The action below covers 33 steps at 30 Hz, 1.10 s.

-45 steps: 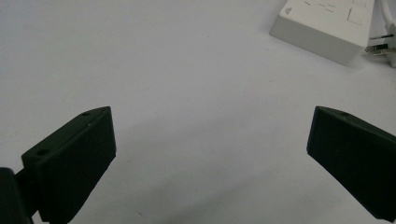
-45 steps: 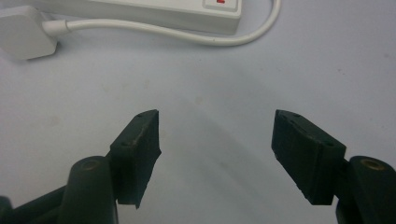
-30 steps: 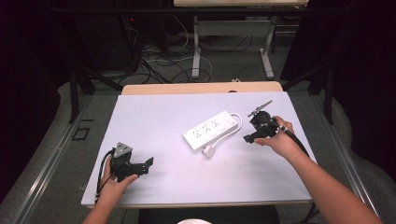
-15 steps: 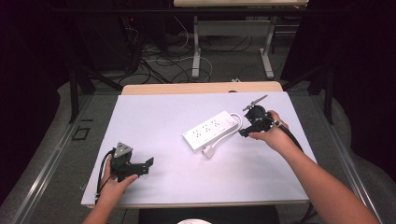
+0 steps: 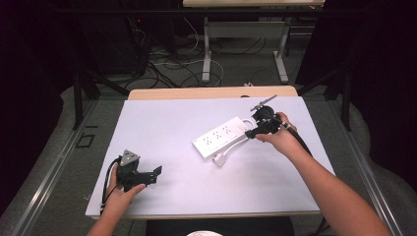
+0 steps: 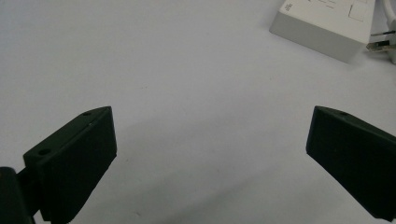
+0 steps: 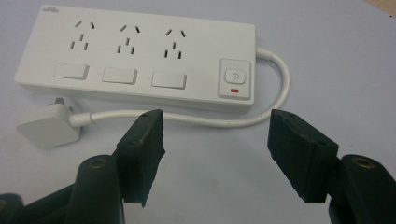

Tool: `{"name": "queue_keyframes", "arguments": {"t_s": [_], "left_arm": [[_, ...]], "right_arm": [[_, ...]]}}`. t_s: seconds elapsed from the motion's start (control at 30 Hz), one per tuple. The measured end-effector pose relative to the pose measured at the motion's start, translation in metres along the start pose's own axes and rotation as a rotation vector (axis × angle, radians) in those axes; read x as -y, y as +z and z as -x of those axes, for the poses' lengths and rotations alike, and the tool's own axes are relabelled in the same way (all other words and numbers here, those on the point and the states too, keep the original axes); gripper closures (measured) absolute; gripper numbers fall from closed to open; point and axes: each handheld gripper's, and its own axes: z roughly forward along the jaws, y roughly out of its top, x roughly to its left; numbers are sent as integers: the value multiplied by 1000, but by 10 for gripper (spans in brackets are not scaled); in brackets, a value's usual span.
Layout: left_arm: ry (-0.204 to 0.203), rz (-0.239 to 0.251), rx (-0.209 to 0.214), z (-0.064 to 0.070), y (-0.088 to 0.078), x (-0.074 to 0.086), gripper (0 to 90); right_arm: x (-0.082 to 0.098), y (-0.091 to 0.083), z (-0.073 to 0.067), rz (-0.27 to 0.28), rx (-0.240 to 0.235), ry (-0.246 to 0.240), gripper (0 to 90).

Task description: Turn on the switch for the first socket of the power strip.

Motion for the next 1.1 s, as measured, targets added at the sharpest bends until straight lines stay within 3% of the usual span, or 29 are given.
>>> {"name": "queue_keyframes", "arguments": {"t_s": [0.23, 0.67, 1.1], "left_arm": [[0, 0, 2, 0, 0, 0, 17], [9, -2, 1, -1, 1, 0, 19], [2, -7, 2, 0, 2, 0, 21]], "right_arm": [[-6, 7, -1, 6, -16, 7, 376], [-17, 18, -6, 35, -27, 78, 462], [-20, 34, -14, -20, -9, 93, 554]]}}
